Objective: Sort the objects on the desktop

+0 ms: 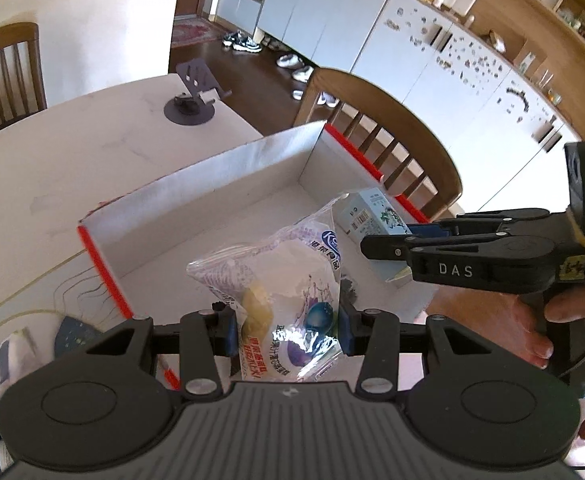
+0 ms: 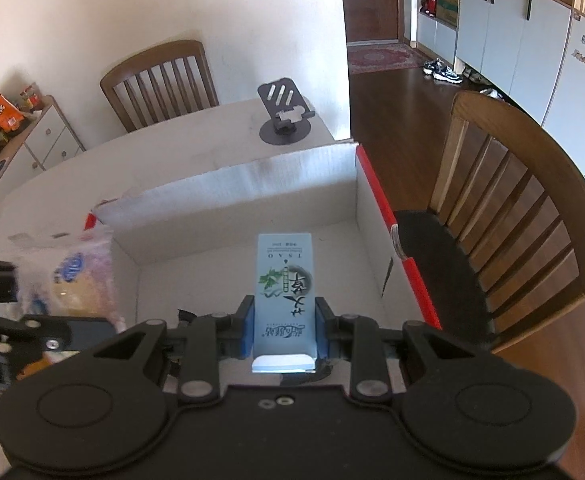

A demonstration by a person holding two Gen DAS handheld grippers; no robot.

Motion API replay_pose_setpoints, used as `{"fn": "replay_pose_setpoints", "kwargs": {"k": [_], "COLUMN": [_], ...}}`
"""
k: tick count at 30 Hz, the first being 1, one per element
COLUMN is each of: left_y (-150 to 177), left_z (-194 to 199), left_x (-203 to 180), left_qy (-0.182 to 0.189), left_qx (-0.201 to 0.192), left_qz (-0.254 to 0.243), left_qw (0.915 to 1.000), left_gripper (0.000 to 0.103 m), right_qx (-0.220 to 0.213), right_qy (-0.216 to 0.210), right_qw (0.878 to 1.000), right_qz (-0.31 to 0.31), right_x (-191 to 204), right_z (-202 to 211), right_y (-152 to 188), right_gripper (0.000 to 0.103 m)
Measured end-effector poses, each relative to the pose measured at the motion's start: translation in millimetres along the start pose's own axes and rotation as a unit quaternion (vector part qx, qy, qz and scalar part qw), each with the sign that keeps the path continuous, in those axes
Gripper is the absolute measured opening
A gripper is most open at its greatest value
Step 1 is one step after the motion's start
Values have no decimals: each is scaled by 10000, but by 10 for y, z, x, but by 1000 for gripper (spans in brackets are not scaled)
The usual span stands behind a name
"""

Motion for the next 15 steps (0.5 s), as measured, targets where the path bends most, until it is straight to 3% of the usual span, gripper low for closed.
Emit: {"fn": "replay_pose_setpoints", "kwargs": {"k": [15], "left_y": [-292], "left_z": [-526], "left_x": [273], "left_qy": [-224], "left_qx": [360], "left_qz": [73], "left_qw": [9991], "left_gripper": [43], "right_qx": [459], "right_qy": [125], "right_qw": [9988], "right_qz": [58], "right_x": [-71], "right_z": [-487], "right_y": [-155], "right_gripper": [28]}}
Point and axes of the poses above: each gripper's, at about its wrist camera, not at the fingertips, and z roughly against the way its jaws point, x to its left, y to its underside, the point moved 8 cm from there along -z, roughly the way its jaws point, and after that the axes turned 14 degrees about x, right-handed, at the moved point
